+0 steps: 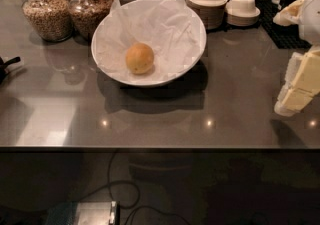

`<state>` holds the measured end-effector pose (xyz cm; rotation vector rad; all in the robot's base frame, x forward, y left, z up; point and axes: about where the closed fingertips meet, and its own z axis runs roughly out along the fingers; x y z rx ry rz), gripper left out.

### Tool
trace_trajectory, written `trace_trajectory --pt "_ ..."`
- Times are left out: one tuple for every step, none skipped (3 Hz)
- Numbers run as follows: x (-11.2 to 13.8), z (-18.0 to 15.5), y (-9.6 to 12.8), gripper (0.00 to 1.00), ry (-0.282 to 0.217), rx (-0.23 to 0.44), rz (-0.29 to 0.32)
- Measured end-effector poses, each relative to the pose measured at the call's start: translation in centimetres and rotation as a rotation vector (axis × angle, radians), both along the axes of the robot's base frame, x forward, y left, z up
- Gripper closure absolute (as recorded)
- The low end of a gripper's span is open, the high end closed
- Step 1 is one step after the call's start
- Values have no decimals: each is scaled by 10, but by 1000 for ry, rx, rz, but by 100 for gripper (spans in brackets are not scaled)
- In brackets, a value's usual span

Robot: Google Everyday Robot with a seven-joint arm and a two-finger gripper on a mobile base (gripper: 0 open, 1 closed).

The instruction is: Pick orange from white bowl

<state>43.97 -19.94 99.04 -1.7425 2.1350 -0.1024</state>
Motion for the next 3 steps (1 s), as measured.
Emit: trace_trajectory --pt "-2 15 37 0 -46 80 143" --pt "-16 43 82 0 -104 187 321" --pt "-35 69 127 0 -142 264 491"
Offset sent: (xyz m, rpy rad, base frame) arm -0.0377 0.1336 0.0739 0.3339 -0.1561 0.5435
